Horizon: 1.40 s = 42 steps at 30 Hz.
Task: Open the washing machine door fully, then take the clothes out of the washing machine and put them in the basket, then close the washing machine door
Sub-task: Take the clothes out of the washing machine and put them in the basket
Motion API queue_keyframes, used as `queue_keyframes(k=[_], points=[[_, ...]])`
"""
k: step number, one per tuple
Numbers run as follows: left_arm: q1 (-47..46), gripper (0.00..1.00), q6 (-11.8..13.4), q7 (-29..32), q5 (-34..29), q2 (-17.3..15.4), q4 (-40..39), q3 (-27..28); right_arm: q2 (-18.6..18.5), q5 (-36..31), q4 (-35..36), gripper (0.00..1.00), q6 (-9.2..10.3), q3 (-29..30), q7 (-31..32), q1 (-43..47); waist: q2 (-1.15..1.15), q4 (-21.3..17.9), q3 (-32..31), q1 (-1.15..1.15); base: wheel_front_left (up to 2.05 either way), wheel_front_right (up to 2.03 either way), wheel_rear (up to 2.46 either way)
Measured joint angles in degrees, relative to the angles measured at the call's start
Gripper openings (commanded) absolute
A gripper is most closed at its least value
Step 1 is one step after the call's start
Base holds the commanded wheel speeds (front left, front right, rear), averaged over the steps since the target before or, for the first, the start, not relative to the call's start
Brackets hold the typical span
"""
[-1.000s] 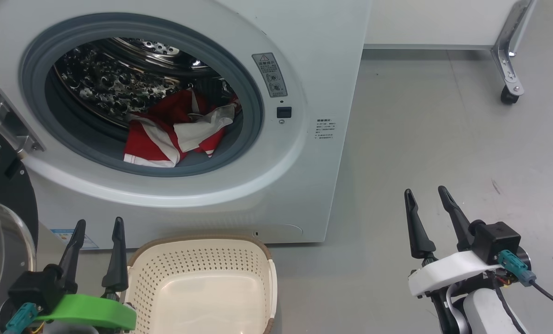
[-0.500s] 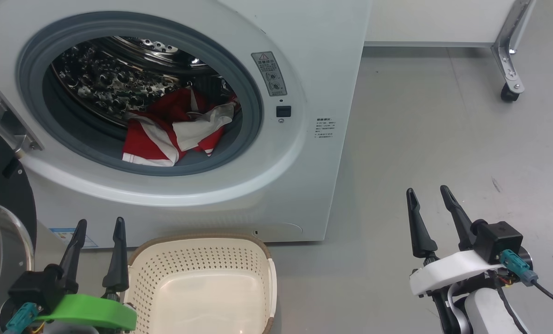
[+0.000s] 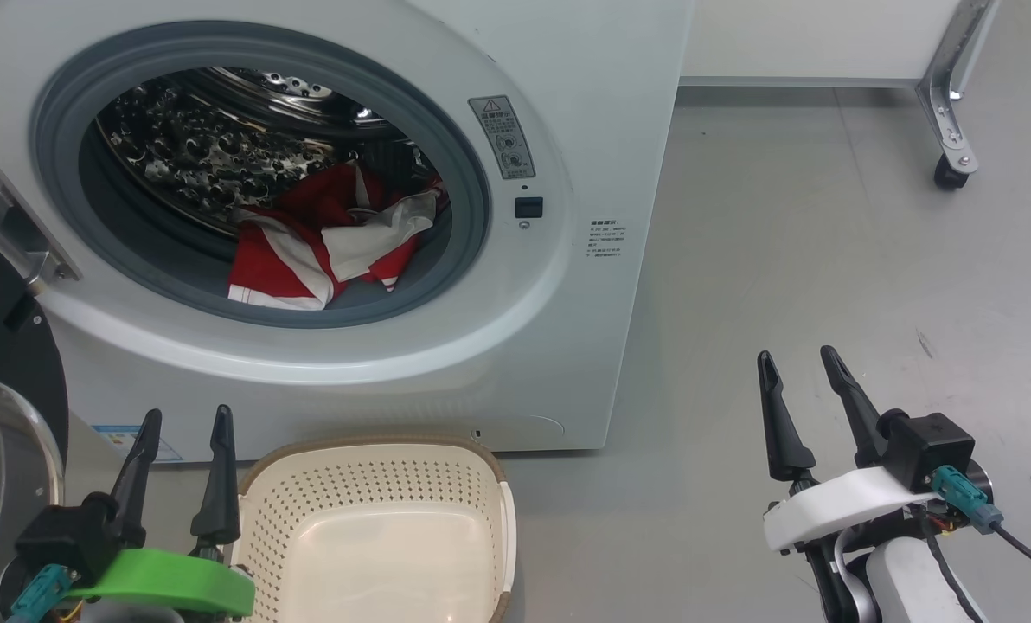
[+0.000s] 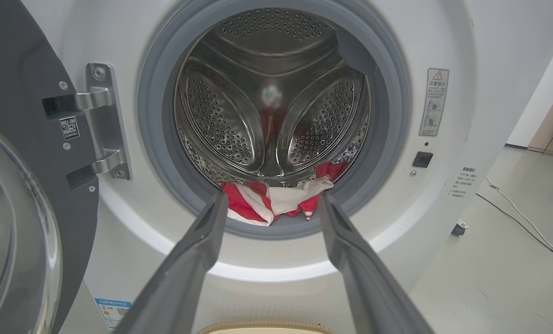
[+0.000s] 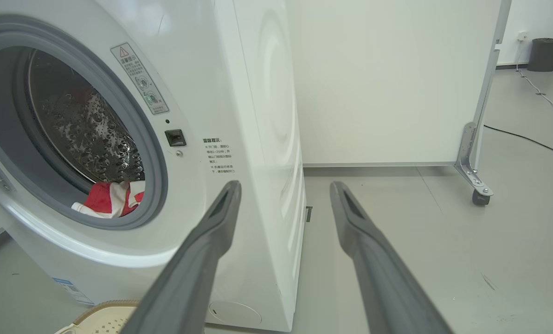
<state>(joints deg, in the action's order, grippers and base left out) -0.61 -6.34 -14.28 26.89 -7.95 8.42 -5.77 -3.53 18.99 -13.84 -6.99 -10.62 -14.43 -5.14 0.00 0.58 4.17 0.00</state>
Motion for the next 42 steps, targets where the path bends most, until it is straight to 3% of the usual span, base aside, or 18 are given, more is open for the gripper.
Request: queue_keyframes(k=[25,42], points=[[0.0,1.00,0.0,0.0,0.0,0.0,-0.2,0.3,0.0,0.0,0.3,1.00,0.00,-0.1,0.0,0.0,0.00,-0.2,0.8,0.00,0.00,0.00,0.00],[-0.8,1.00,0.6,0.2,-0.4,-0.8,-3.1,1.6,0.1,-1.0,2.3,1.00,0.00,-1.0,0.0,-0.8,0.00,-1.9,7.7,0.00,0.00,0.00,0.00]])
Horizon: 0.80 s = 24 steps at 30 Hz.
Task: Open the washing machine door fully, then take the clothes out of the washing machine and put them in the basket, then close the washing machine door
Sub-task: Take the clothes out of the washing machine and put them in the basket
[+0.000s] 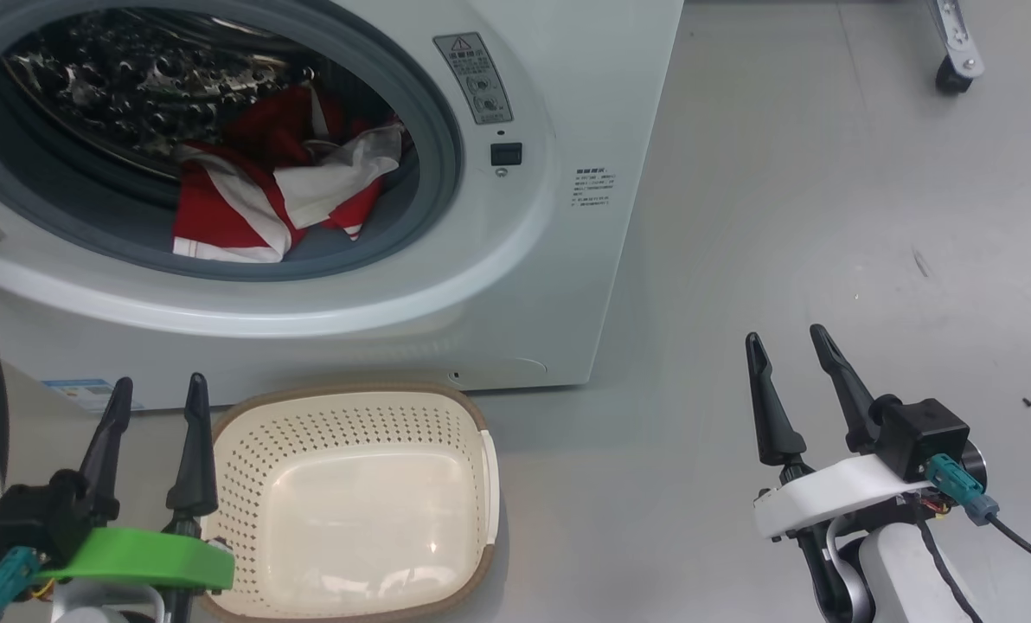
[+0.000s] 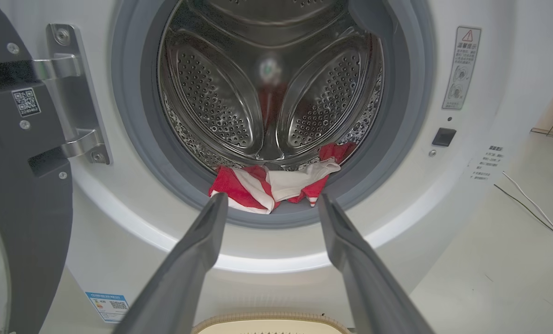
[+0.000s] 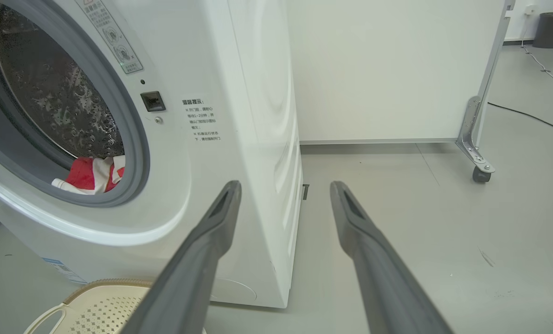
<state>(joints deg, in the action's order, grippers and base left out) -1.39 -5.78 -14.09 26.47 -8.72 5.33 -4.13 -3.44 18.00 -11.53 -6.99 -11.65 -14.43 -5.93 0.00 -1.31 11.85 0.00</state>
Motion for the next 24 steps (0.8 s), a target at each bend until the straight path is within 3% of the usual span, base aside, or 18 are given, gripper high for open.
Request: queue_keyframes(k=[11,24], points=[[-6.6,1.00,2.1,3.0,-0.8,-2.1,0.0,2.8,0.1,-0.1,1.5,1.00,0.00,-0.5,0.0,-2.9,0.00,-2.8,6.8,0.00,0.00,0.00,0.00],[-18.6,1.00,4.5,9.6,-0.8,-7.6,4.5,6.4,0.3,-0.2,2.2,1.00,0.00,-1.7,0.0,-6.0,0.00,-9.3,13.9,0.00,0.00,0.00,0.00]])
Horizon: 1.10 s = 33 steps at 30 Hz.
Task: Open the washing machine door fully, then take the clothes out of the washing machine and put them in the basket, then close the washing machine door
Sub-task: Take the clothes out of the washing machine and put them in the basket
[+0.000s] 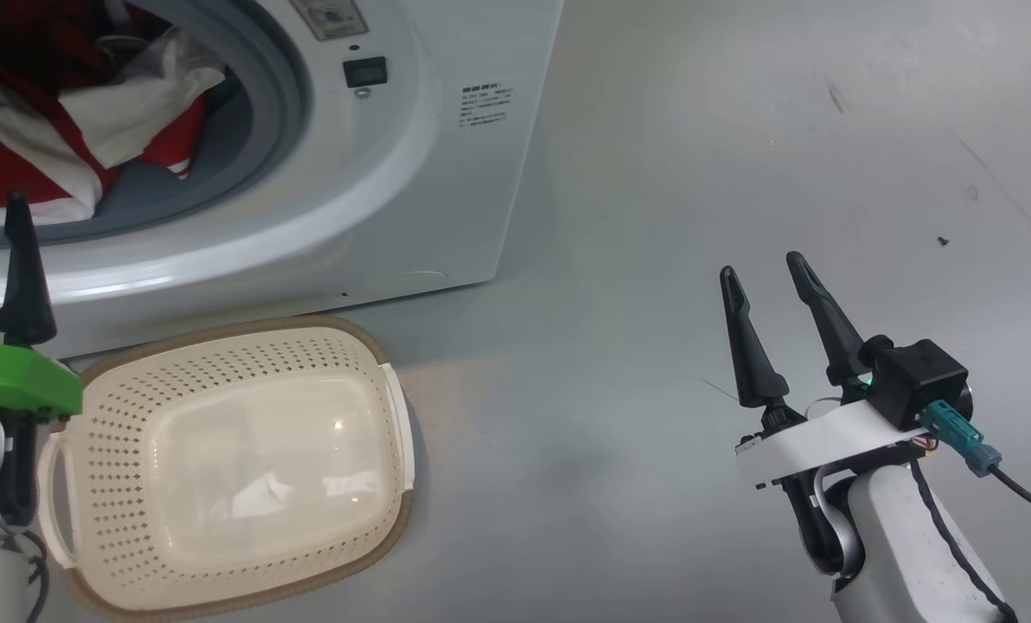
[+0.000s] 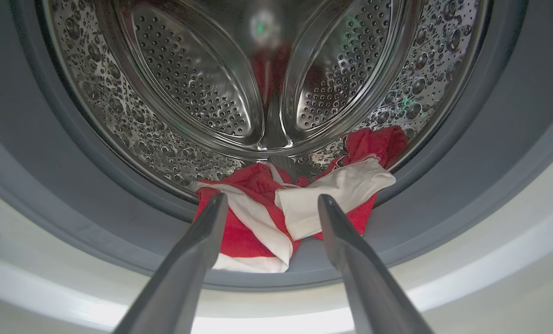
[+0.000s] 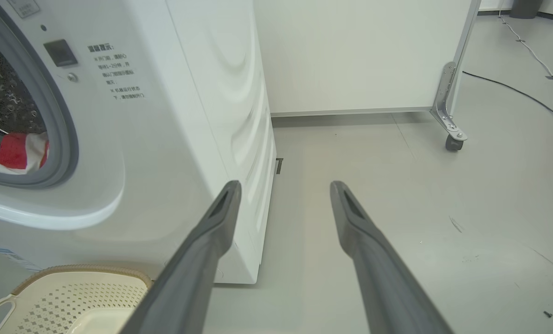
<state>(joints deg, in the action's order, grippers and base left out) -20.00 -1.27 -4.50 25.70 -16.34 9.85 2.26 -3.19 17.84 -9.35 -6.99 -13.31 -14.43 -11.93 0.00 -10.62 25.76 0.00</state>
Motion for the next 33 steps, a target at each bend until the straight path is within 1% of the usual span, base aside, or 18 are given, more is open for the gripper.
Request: queue_keyframes(k=[6,10,15,20,27,29,33], points=[[-4.6,1.00,0.8,4.7,0.9,-1.2,3.6,0.4,0.1,0.2,0.1,1.00,0.00,0.0,0.0,-0.7,0.00,-2.4,2.2,0.00,0.00,0.00,0.00],[-7.9,1.00,1.9,7.4,0.8,-2.9,5.7,0.7,0.2,0.3,0.6,1.00,0.00,0.0,0.0,-1.2,0.00,-3.5,3.8,0.00,0.00,0.00,0.00],[-11.8,1.00,2.5,10.1,0.1,-4.8,8.9,0.7,0.4,0.7,0.9,1.00,0.00,-0.1,0.0,-2.3,0.00,-4.6,5.5,0.00,0.00,0.00,0.00],[-14.3,1.00,2.5,12.1,-0.9,-6.7,12.3,0.0,0.5,0.9,1.1,1.00,0.01,-0.3,0.0,-3.1,0.00,-5.5,6.8,0.00,0.00,0.00,0.00],[-17.2,1.00,2.6,14.4,-1.8,-6.8,17.3,-0.9,0.5,2.3,1.3,1.00,0.05,-0.4,0.0,-3.2,0.00,-6.1,7.7,0.00,0.00,0.00,0.00],[-17.9,1.00,3.1,15.1,-1.8,-6.8,18.3,-0.9,0.5,2.6,1.3,1.00,0.07,-0.5,0.0,-3.2,0.00,-6.2,7.9,0.00,0.00,0.00,0.00],[-19.8,1.00,3.1,15.2,-2.1,-6.8,20.3,-0.8,0.6,2.8,1.3,1.00,0.09,-0.7,0.0,-3.6,0.00,-6.4,8.2,0.00,0.00,0.00,0.00]])
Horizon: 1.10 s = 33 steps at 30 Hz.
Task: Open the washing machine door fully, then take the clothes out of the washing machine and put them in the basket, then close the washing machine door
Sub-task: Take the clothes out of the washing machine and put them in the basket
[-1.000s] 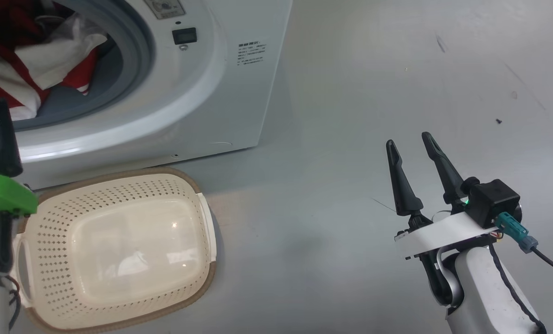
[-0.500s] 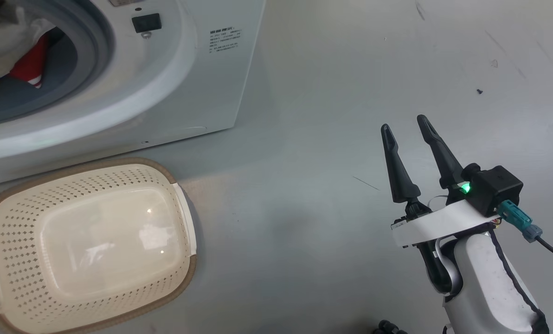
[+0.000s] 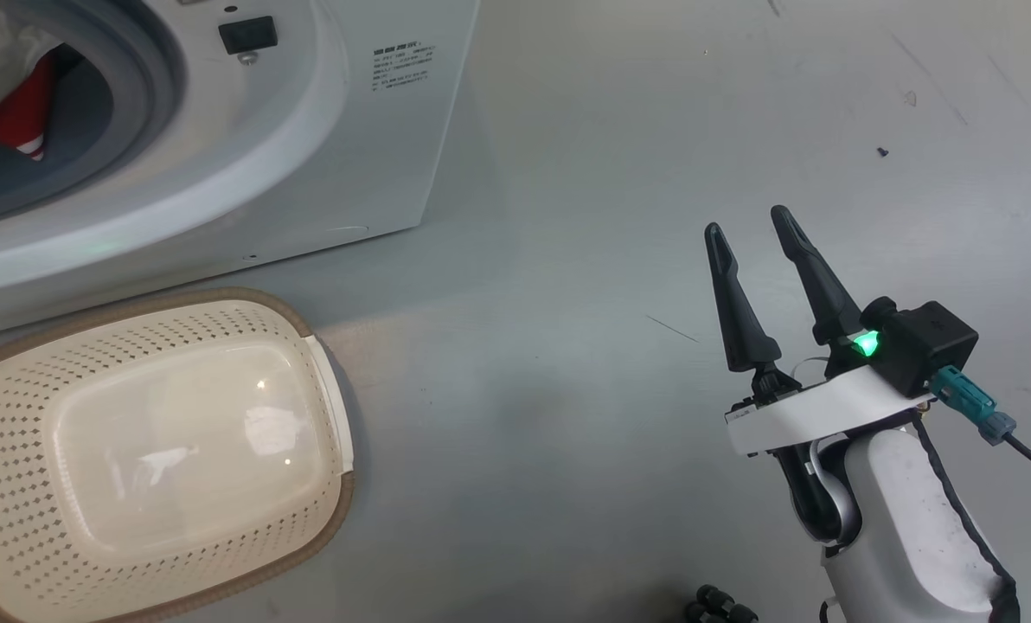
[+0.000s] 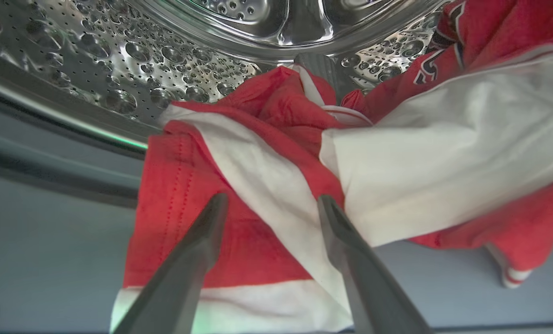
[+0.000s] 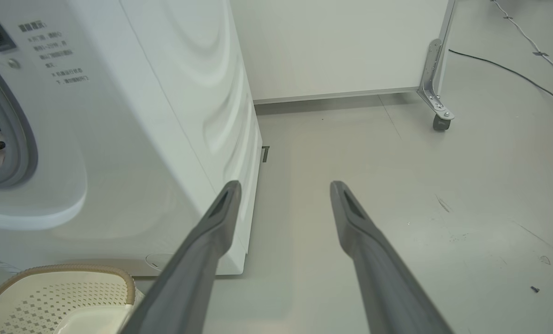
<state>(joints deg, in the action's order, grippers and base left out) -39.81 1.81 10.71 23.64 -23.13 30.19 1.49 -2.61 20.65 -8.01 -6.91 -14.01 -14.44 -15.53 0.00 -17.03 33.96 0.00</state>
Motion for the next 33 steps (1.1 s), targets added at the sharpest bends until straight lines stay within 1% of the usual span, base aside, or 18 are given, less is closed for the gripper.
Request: queue_keyframes(k=[3,5,15,23,25,26,27,28,29,30,31,33], points=[[-1.4,1.00,0.0,0.4,0.0,0.0,1.2,0.0,0.0,0.1,0.1,1.00,0.10,-0.1,0.0,-0.5,0.00,-0.1,0.2,0.00,0.00,0.00,0.00],[-2.0,1.00,0.0,0.9,0.0,0.0,2.0,0.0,0.0,0.3,0.1,1.00,0.51,-0.4,0.0,-0.5,0.00,-0.2,0.3,0.00,0.00,0.00,0.00],[-5.2,1.00,0.4,2.2,0.0,-0.1,6.4,-0.2,0.0,0.5,0.1,1.00,0.57,-1.1,0.0,-0.7,0.00,-0.7,0.9,0.00,0.00,0.00,0.00],[-6.6,1.00,0.4,2.8,-0.1,-0.2,8.9,-1.4,0.0,1.0,0.2,1.00,0.60,-1.2,0.0,-0.8,0.00,-0.8,0.9,0.00,0.00,0.00,0.00],[-7.0,1.00,0.4,2.8,-0.1,-0.2,9.6,-1.5,0.0,1.0,0.2,1.00,1.09,-1.2,0.0,-0.8,0.00,-0.8,0.9,0.00,0.00,0.00,0.00],[-7.0,0.95,0.4,2.8,-0.1,-0.2,9.6,-1.5,0.0,1.0,0.2,1.00,1.09,-1.2,0.0,-0.8,0.00,-0.8,0.9,0.00,0.00,0.00,0.00],[-7.2,0.84,0.4,2.9,-0.1,-0.2,9.9,-1.6,0.0,1.0,0.2,1.00,1.09,-1.2,0.0,-0.8,0.00,-0.8,0.9,0.00,0.00,0.00,0.00],[-7.3,0.50,0.4,2.9,-0.1,-0.2,10.1,-1.6,0.0,1.0,0.2,1.00,1.09,-1.2,0.0,-0.8,0.00,-0.8,0.8,0.00,0.00,0.00,0.00],[-7.4,0.39,0.3,2.9,-0.1,-0.2,10.3,-1.6,0.0,0.9,0.2,1.00,1.10,-1.2,0.0,-0.8,0.00,-0.7,0.8,0.00,0.00,0.00,0.00],[-7.5,0.11,0.3,2.9,-0.1,-0.2,10.5,-1.6,0.0,0.9,0.1,1.00,1.10,-1.2,0.0,-0.9,0.00,-0.7,0.8,0.00,0.00,0.00,0.00],[-7.7,0.00,0.3,2.8,-0.1,-0.1,10.8,-1.6,0.0,0.9,0.1,1.00,1.10,-1.2,0.0,-0.9,0.00,-0.6,0.8,0.00,0.00,0.00,0.00],[-8.1,0.00,0.1,2.8,-0.1,-0.1,11.5,-1.6,0.0,0.9,0.1,1.00,1.11,-1.2,0.0,-1.1,0.00,-0.5,0.8,0.00,0.00,0.00,0.00]])
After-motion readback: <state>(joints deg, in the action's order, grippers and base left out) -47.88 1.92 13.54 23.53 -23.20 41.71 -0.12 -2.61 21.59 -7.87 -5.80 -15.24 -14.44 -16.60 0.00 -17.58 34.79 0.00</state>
